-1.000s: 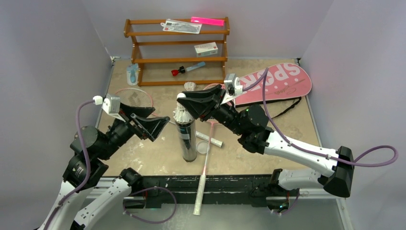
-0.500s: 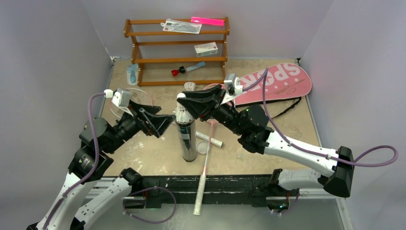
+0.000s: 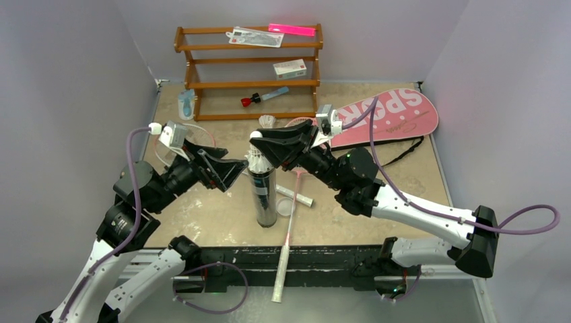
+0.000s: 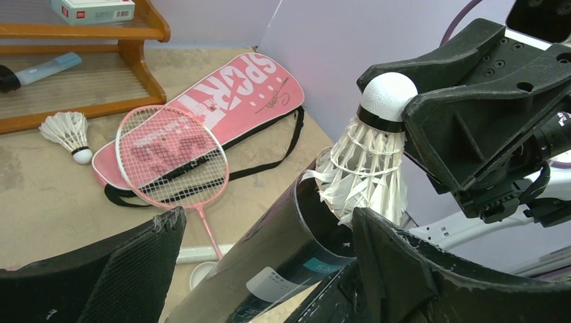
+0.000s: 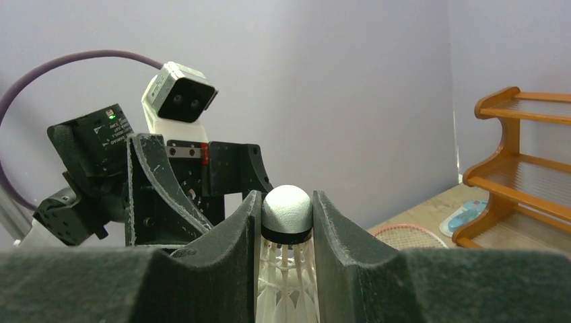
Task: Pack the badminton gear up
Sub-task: Place the shuttlecock at the shuttle tube, then pick up the shuttle tube at the center of the board.
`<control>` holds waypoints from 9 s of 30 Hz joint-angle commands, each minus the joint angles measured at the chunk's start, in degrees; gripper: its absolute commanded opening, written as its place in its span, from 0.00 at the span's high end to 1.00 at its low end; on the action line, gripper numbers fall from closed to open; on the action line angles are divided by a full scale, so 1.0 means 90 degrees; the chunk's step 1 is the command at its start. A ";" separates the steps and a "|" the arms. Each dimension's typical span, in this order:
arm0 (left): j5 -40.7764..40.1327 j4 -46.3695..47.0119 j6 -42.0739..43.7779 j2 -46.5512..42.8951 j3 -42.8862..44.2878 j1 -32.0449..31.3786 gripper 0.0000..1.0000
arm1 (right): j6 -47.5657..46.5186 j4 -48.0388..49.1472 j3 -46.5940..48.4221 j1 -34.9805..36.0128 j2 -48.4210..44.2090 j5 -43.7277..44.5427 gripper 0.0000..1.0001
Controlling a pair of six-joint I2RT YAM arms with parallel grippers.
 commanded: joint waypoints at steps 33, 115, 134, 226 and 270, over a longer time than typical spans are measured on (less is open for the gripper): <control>0.0024 -0.0440 0.0356 0.0150 0.0409 0.0018 0.10 | -0.0534 -0.0785 0.0210 0.0040 -0.0340 -0.0209 0.54; 0.0701 -0.0729 0.0297 0.1143 0.1555 0.0018 0.16 | -0.1530 -0.1291 -0.0063 0.0043 -0.0651 -0.0632 0.35; 0.0728 -0.0516 0.0350 0.0432 0.1063 0.0017 0.11 | -0.1498 -0.3190 0.1232 0.0043 -0.0830 -0.0725 0.44; 0.1139 -0.0694 0.0239 0.1100 0.1076 0.0017 0.68 | -0.1209 -0.5358 0.2268 0.0038 -0.0218 -0.1062 0.71; 0.3194 0.0242 0.4149 -0.1390 -0.1867 0.0014 0.09 | -0.1030 -0.4639 -0.0503 0.0042 -0.2844 -0.0016 0.04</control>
